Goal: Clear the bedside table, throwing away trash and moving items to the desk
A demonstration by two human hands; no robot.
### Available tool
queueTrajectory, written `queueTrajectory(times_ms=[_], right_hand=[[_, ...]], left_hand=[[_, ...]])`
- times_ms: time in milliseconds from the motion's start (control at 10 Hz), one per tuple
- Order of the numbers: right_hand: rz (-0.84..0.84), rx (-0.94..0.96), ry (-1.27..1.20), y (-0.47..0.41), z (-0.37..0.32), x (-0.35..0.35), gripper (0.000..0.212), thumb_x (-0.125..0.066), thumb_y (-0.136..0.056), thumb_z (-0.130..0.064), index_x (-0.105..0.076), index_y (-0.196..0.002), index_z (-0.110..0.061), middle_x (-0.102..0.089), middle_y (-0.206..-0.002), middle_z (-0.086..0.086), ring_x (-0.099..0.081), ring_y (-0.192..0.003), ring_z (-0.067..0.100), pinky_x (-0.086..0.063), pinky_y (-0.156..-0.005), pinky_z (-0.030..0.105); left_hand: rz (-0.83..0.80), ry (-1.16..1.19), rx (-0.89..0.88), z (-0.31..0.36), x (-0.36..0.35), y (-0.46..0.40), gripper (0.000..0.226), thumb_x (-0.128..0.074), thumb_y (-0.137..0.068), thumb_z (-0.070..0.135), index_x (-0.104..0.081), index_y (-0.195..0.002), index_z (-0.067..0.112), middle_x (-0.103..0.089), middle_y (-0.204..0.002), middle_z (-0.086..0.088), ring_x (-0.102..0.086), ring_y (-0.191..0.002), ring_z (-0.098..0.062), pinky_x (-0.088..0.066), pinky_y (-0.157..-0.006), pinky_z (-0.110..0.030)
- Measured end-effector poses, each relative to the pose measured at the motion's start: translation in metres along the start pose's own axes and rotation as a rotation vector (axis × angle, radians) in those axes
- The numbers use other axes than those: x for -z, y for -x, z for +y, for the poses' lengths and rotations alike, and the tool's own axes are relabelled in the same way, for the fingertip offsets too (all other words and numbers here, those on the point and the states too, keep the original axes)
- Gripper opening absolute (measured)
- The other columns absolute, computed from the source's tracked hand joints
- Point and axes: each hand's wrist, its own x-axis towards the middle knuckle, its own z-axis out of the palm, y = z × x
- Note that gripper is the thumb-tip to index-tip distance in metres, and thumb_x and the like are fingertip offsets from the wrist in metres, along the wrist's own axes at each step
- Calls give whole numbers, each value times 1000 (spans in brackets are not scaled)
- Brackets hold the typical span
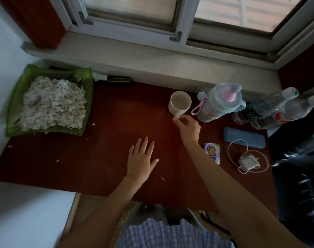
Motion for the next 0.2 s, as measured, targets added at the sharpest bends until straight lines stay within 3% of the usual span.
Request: queueTrajectory(times_ms=[200], right_hand=[[-28, 7, 84, 11, 5, 15, 36, -63, -83, -48, -65, -112, -27, -71, -100, -12, -63, -92, -1, -49, -83, 22]], left_hand=[[-14, -27, 5, 2, 3, -1, 68, -40, -92, 54, -17, -149, 25, -9, -160, -3, -8, -148, -25, -16, -118, -46]])
